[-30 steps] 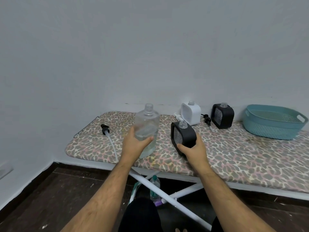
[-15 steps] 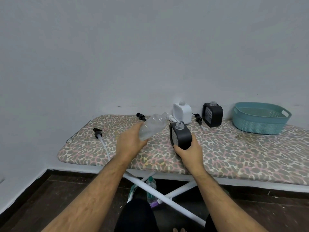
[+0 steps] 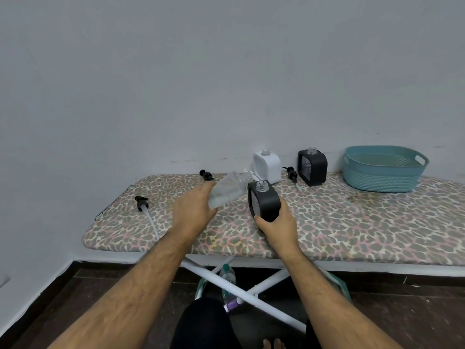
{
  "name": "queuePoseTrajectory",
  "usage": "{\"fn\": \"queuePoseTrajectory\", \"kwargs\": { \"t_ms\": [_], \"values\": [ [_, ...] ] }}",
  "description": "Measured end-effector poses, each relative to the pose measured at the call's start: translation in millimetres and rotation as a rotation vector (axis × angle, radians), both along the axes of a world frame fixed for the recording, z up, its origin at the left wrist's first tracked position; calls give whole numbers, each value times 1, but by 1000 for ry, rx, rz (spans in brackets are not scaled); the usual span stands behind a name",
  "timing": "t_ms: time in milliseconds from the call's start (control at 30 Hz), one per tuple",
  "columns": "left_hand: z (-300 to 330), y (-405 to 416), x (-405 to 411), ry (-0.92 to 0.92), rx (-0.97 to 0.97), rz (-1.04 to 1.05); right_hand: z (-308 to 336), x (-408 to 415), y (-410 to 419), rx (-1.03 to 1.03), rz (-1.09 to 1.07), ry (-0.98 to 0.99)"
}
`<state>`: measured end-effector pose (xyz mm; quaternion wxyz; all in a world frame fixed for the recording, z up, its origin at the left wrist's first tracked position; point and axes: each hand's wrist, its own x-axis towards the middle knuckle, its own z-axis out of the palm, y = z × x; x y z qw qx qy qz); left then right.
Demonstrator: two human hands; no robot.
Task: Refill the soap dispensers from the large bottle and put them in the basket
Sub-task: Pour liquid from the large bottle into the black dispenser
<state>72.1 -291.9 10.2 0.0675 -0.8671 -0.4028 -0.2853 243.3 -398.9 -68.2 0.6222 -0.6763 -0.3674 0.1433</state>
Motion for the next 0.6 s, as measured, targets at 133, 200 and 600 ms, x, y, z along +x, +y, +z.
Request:
{"fn": "queuePoseTrajectory", "kwargs": {
  "t_ms": [133, 200, 600],
  "values": [
    [2, -2, 5, 13, 14, -6, 2, 1, -2, -6, 1, -6],
    [3, -3, 7, 33, 26, -3, 1, 1, -2, -15, 5, -3],
    [7, 1, 11, 95, 116, -14, 2, 0, -4, -22, 21, 14]
  ]
}}
